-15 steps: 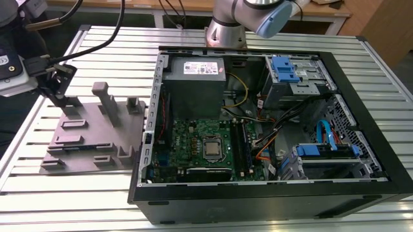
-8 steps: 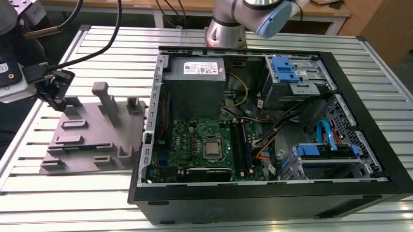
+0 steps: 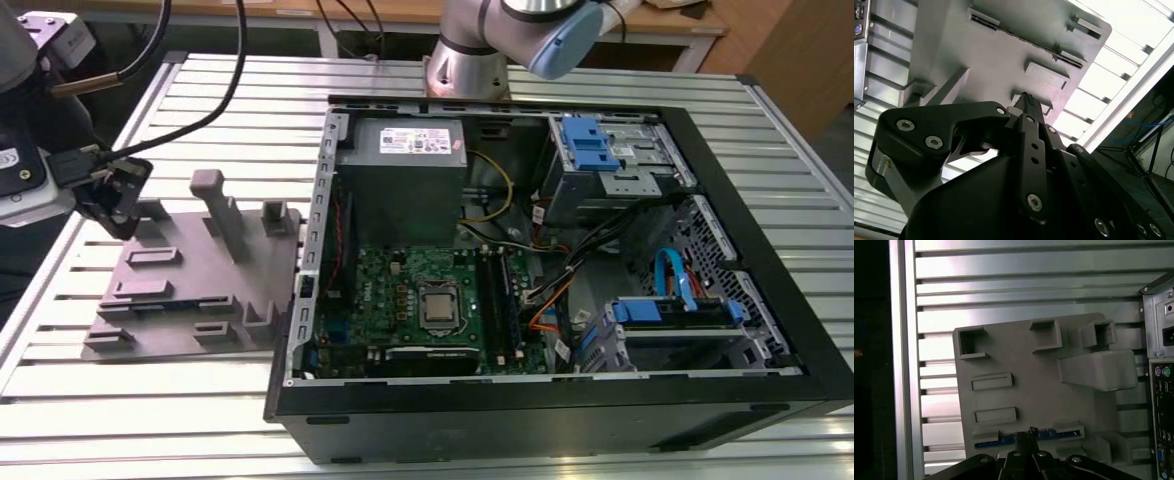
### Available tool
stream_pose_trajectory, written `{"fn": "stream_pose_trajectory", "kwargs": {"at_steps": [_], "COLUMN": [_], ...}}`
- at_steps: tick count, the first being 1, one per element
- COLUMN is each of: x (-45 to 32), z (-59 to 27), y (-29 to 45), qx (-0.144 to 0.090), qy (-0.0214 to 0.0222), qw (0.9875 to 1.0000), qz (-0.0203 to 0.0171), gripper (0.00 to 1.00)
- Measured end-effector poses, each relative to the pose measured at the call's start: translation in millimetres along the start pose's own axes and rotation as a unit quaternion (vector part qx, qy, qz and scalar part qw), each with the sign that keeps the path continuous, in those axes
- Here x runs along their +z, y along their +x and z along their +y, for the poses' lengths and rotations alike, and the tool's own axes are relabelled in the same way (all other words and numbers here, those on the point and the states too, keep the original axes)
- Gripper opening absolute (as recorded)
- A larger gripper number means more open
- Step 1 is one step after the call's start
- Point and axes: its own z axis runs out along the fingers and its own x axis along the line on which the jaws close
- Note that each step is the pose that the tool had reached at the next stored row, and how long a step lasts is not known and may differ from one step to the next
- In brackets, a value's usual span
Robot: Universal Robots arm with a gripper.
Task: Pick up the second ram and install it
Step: 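Reach for the second ram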
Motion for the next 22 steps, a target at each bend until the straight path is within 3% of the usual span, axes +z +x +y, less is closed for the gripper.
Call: {"fn": "stream_pose_trajectory", "kwargs": {"at_steps": [22], "x": [41.5], "z": [-2.0], "y": [8.1], "qx": [0.000], "qy": [0.0015], "qw": [1.0000], "qz": [0.0000], "gripper": [0.11]}}
